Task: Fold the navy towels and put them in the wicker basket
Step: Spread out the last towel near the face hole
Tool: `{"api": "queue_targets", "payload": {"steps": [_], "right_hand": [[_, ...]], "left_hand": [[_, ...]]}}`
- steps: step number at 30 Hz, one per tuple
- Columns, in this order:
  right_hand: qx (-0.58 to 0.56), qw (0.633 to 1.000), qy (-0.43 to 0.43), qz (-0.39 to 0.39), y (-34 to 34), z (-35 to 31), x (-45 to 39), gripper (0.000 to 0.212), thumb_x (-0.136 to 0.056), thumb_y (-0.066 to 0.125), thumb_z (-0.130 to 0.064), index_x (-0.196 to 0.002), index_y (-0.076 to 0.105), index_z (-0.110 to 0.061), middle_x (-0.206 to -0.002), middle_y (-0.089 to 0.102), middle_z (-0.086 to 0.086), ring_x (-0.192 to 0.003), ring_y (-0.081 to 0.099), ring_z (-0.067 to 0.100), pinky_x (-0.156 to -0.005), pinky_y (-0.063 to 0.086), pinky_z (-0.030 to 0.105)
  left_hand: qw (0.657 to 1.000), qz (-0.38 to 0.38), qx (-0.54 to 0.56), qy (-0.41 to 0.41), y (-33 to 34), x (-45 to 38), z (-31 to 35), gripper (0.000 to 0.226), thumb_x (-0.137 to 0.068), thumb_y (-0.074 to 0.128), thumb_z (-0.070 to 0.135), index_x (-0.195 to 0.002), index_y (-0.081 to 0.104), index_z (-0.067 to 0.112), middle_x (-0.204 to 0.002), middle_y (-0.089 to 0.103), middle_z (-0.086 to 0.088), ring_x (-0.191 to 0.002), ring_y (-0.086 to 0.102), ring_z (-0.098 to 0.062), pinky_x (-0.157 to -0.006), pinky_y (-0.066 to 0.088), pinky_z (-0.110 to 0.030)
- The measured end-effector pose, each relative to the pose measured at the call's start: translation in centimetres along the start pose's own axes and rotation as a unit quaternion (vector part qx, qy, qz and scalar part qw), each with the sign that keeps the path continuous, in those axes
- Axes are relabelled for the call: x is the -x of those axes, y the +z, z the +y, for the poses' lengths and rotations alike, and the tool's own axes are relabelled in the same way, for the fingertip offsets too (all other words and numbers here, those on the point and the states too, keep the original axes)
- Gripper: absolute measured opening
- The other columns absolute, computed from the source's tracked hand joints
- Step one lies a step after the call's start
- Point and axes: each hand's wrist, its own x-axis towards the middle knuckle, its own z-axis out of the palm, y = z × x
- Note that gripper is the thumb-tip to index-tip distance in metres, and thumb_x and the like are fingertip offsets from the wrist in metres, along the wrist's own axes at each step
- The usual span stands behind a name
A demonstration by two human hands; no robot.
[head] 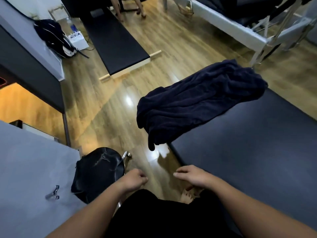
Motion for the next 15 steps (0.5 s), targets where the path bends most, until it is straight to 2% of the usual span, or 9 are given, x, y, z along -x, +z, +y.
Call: {"api": "queue_targets", "payload": {"steps": [2, 4, 6, 8, 10, 13, 15], "right_hand": [[-0.023, 1.000, -0.004, 0.012, -1.2, -1.6, -0.6, 0.033, -0.093, 0.061, -0.055, -0.118, 0.067, -0.033, -0.110, 0.069, 0.002, -0.070, 0.070, 0.018, -0.056, 0.054, 0.031], [-0.050, 0.999, 0.009, 0.016, -2.5, -2.9, -1.7, 0.032, -0.095, 0.058, -0.055, -0.119, 0.066, -0.035, -0.106, 0.071, 0.004, -0.068, 0.070, 0.017, -0.059, 0.055, 0.030], [-0.076, 0.997, 0.029, 0.007, -3.7, -3.8, -2.5, 0.030, -0.097, 0.054, -0.055, -0.115, 0.065, -0.034, -0.101, 0.073, 0.005, -0.072, 0.072, 0.019, -0.062, 0.054, 0.031], [-0.098, 0.994, 0.053, 0.017, -4.9, -4.7, -3.8, 0.032, -0.098, 0.052, -0.055, -0.112, 0.065, -0.029, -0.101, 0.074, 0.007, -0.075, 0.073, 0.020, -0.065, 0.054, 0.032], [-0.117, 0.989, 0.076, 0.043, -5.9, -5.4, -4.9, 0.034, -0.098, 0.052, -0.055, -0.109, 0.065, -0.026, -0.097, 0.075, 0.007, -0.074, 0.074, 0.019, -0.064, 0.054, 0.031], [-0.138, 0.976, 0.106, 0.132, -8.2, -6.8, -6.6, 0.034, -0.098, 0.054, -0.054, -0.099, 0.066, -0.022, -0.086, 0.073, 0.003, -0.068, 0.072, 0.019, -0.057, 0.050, 0.029], [-0.161, 0.952, 0.126, 0.228, -9.7, -7.6, -7.4, 0.039, -0.095, 0.056, -0.055, -0.096, 0.067, -0.017, -0.086, 0.073, 0.005, -0.066, 0.070, 0.018, -0.055, 0.052, 0.031]], "left_hand": [[1.000, -0.014, 0.001, 0.002, -1.8, -1.2, 1.1, 0.025, -0.095, 0.063, 0.025, -0.102, 0.074, 0.004, -0.098, 0.076, -0.011, -0.087, 0.070, -0.024, -0.074, 0.051, -0.026], [1.000, -0.015, -0.007, 0.016, -3.9, -3.4, 2.6, 0.025, -0.093, 0.061, 0.023, -0.102, 0.073, 0.004, -0.088, 0.072, -0.013, -0.079, 0.067, -0.028, -0.073, 0.052, -0.030], [1.000, -0.009, -0.009, 0.025, -5.8, -5.6, 4.5, 0.020, -0.094, 0.062, 0.023, -0.103, 0.071, 0.008, -0.080, 0.066, -0.005, -0.071, 0.062, -0.021, -0.070, 0.049, -0.029], [0.998, -0.001, -0.031, 0.060, -8.0, -8.3, 6.5, 0.015, -0.093, 0.062, 0.022, -0.094, 0.072, 0.010, -0.079, 0.067, -0.002, -0.071, 0.061, -0.017, -0.071, 0.050, -0.029], [0.996, 0.005, -0.029, 0.088, -10.0, -10.7, 8.4, 0.019, -0.089, 0.061, 0.021, -0.077, 0.070, 0.009, -0.070, 0.072, 0.000, -0.067, 0.066, -0.017, -0.073, 0.058, -0.033], [0.981, 0.075, -0.098, 0.153, -12.9, -13.3, 11.3, 0.031, -0.084, 0.058, 0.026, -0.057, 0.053, 0.010, -0.053, 0.059, 0.002, -0.056, 0.059, -0.016, -0.060, 0.053, -0.037], [0.955, 0.146, -0.156, 0.206, -14.3, -14.2, 12.9, 0.030, -0.086, 0.058, 0.038, -0.065, 0.048, 0.019, -0.065, 0.057, 0.006, -0.065, 0.056, -0.014, -0.059, 0.046, -0.034]]}}
